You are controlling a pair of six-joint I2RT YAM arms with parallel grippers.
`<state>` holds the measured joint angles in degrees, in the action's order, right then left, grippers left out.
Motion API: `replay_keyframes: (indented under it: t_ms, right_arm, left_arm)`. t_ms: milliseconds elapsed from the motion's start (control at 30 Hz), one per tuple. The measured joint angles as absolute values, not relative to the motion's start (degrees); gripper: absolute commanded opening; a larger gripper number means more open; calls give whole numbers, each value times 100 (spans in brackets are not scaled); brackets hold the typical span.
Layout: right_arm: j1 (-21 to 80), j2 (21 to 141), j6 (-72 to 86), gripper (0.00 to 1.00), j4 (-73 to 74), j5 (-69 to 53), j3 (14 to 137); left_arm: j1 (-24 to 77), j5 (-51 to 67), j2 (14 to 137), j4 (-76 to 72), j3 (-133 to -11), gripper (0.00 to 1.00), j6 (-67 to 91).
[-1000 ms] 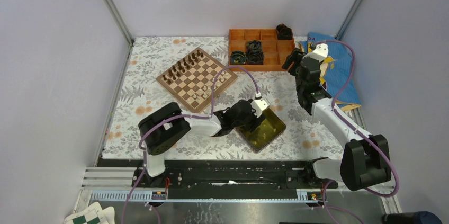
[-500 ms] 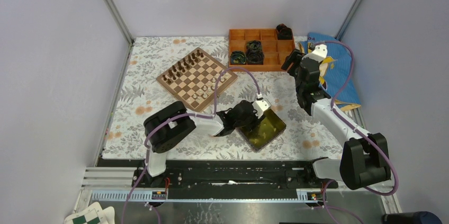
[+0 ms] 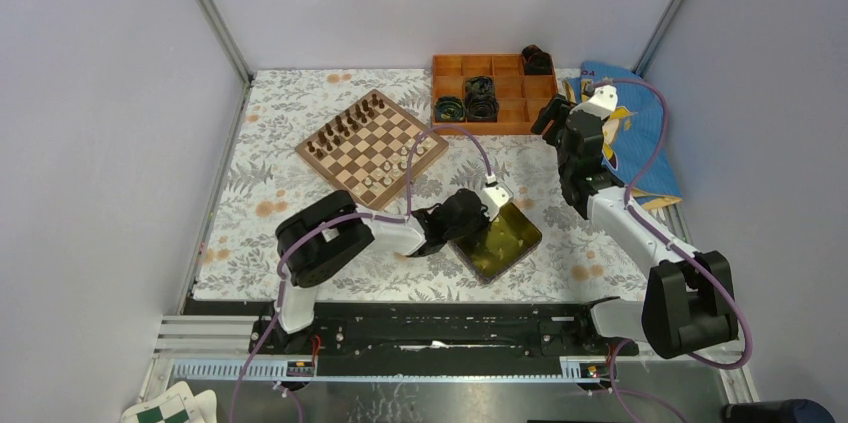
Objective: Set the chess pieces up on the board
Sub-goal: Pick up the chess piece from the storage box.
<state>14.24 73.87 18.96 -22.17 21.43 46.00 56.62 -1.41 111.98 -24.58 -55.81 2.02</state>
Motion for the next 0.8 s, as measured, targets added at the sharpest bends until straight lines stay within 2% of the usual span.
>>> replay_keyframes:
  t_ms: [233, 400, 800]
  right_arm:
    - [1424, 7262, 1896, 74, -2211, 2130, 4565]
    - [1424, 7102, 1896, 74, -2202, 2115, 4565]
    - [1551, 7022, 1894, 74, -1848, 1918, 4567]
  left_arm:
    - [5778, -410, 11115, -2397, -5579, 0, 204]
    - [5942, -733, 10687, -2003, -5640, 0, 185]
    - [6512, -1990, 9638, 869, -6884, 0, -86]
